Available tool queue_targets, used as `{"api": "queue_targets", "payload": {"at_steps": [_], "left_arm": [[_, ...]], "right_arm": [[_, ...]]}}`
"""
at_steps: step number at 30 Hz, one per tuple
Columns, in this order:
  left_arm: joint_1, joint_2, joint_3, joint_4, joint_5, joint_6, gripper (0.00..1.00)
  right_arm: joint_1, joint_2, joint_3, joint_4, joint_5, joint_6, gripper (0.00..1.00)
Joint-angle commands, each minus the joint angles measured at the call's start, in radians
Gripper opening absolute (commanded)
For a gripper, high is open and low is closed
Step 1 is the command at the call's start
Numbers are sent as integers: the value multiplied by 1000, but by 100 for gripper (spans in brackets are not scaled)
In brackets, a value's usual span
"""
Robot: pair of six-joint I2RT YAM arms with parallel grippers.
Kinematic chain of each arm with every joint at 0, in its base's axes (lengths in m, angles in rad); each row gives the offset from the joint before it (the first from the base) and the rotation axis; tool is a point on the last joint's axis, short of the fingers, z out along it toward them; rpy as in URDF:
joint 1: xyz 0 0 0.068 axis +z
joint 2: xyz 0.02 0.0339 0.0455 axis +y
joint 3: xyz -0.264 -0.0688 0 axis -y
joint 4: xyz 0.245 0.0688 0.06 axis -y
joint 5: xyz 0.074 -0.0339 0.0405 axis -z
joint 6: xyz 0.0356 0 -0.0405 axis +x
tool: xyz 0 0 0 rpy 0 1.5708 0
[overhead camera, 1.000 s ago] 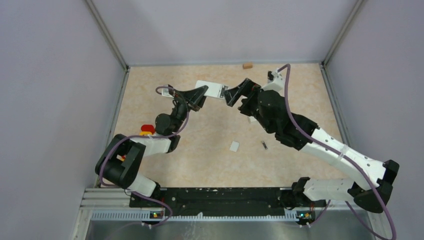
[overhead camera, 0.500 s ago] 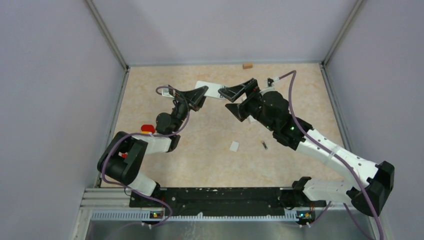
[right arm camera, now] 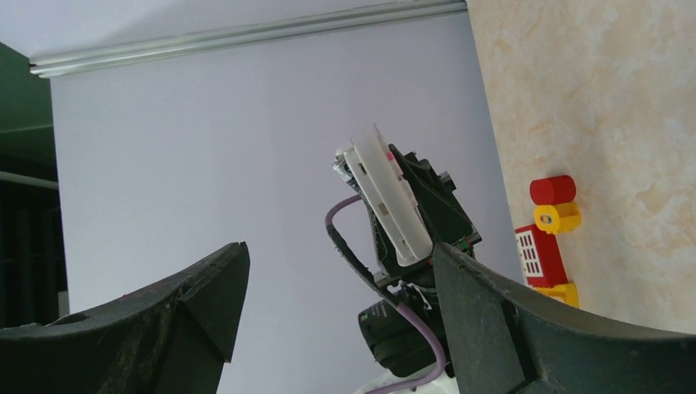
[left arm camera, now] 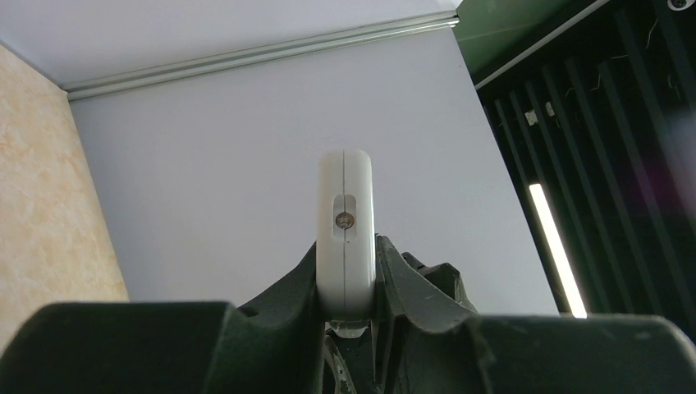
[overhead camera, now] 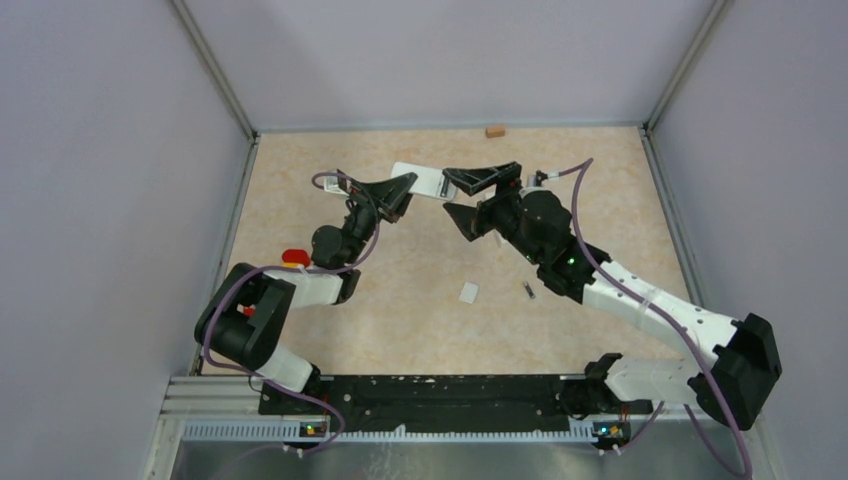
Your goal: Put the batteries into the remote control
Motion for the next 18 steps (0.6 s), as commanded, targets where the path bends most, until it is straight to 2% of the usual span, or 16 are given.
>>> {"api": "queue_targets", "payload": {"at_steps": [1,18], "left_arm": [[5,-32,3,141,22,15,0],[3,-59,-16,141,47,37,0]], "right_arm": [[-11,19,-23,95,4,75,82],[-38,51,-26,101,27,109,68]]}}
